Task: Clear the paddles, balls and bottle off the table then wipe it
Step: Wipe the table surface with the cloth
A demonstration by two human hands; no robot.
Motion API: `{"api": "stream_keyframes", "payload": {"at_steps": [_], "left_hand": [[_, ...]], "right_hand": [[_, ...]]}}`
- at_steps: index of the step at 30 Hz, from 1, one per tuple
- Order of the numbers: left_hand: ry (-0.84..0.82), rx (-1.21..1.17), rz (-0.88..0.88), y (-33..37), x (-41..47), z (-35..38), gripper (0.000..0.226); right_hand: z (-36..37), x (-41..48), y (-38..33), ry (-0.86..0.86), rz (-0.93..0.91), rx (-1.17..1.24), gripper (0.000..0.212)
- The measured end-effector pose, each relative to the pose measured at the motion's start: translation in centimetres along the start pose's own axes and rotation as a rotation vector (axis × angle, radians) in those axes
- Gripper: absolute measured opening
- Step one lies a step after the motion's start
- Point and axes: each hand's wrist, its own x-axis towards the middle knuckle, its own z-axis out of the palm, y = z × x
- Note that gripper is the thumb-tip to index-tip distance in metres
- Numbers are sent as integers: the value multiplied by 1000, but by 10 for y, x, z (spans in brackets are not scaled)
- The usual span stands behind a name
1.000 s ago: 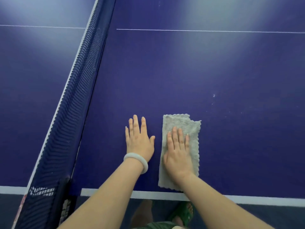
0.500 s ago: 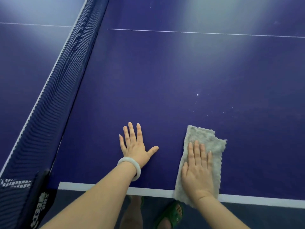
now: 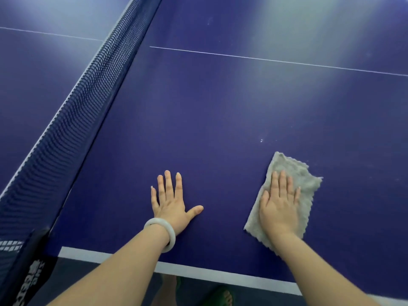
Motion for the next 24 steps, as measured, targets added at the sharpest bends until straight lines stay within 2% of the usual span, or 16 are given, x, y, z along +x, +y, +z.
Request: {"api": "stream_keyframes", "payload": {"at_steps": [2, 6, 8, 10, 13, 16, 18, 20, 21, 24], "left_hand": [[-8, 6, -3, 0, 0, 0, 112], [-22, 15, -13, 1, 0, -1, 111], [-25, 13, -14, 1, -1, -1, 111], [-34, 9, -12, 1, -1, -2, 110], [-40, 21, -14, 1, -1, -3, 110], [-52, 27, -18, 2, -2, -5, 110], [-53, 28, -21, 2, -1, -4, 110], [-52, 33, -22, 2, 0, -4, 110], [-51, 33, -24, 2, 0, -3, 111], [-30, 34, -24, 2, 1, -2, 111]], "right_hand": [[3, -15, -22, 7, -84, -18, 64], [-1, 12, -65, -29, -528, -33, 61], [-8, 46, -72, -47, -624, -54, 61], [-14, 83, -66, -54, -562, -71, 61], [-23, 113, -32, -55, -194, -23, 60], [-22, 90, -3, -33, 146, 76, 61], [-13, 55, -14, 24, 241, 92, 64], [-4, 23, -44, 40, 210, 82, 65], [1, 10, -61, 35, 125, 65, 65], [10, -8, -92, -1, -296, 17, 64]]}}
